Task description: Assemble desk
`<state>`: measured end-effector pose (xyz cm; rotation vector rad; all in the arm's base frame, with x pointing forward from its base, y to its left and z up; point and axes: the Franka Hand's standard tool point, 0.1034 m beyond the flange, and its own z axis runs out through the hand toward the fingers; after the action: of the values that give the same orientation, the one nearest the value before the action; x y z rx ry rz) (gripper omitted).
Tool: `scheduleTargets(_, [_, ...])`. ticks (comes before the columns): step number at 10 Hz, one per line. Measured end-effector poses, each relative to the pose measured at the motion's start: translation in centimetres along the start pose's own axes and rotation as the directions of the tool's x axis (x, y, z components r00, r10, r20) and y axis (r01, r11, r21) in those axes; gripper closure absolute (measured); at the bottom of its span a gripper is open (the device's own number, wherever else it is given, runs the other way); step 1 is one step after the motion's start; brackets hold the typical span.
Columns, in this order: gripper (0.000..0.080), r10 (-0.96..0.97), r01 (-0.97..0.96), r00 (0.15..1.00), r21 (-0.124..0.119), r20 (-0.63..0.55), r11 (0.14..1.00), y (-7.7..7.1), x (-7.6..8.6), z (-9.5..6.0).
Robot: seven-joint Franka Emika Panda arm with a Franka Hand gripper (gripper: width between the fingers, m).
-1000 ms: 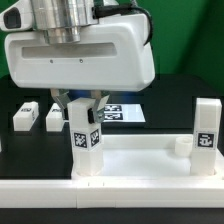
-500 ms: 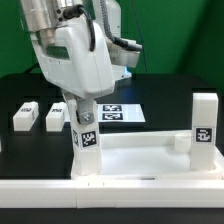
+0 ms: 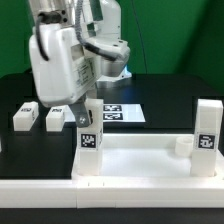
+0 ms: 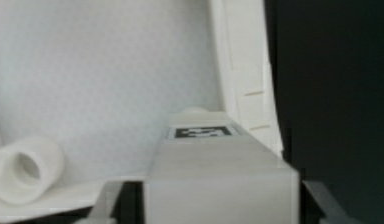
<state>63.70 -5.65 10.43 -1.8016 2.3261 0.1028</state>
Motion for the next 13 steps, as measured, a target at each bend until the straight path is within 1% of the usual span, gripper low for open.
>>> scheduleTargets(1, [0.0508,0.017,-0.017,1.0,0.005,-0.005,1.0,0.01,0.0,-0.02])
scheduleTargets(3, [0.0508,-0.047,0.047,0.999,0.003,-0.006,0.999,0.05,0.01,0.03])
scheduleTargets(4, [0.0274,-0.181,0.181,0.983,-0.006,-0.008,0.983,0.09,0.13,-0.02])
scheduleTargets(5, [0.0274,-0.334,0.334,0.943,-0.029,0.001,0.942,0.19,0.14,-0.14])
scheduleTargets(6, [0.0189,-0.477,0.476,0.879,-0.065,0.004,0.877,0.2,-0.32,-0.27])
scheduleTargets(7, [0.0158,-0.547,0.546,0.837,-0.063,0.009,0.835,0.15,-0.72,-0.28])
scheduleTargets(10, [0.0152,-0.698,0.698,0.716,-0.061,0.021,0.714,0.16,-0.58,-0.23])
scheduleTargets(12, [0.015,-0.899,0.893,0.438,-0.123,0.012,0.433,0.03,-0.27,-0.21])
scheduleTargets(13, [0.015,-0.959,0.951,0.282,-0.138,0.013,0.278,-0.13,-0.62,-0.01])
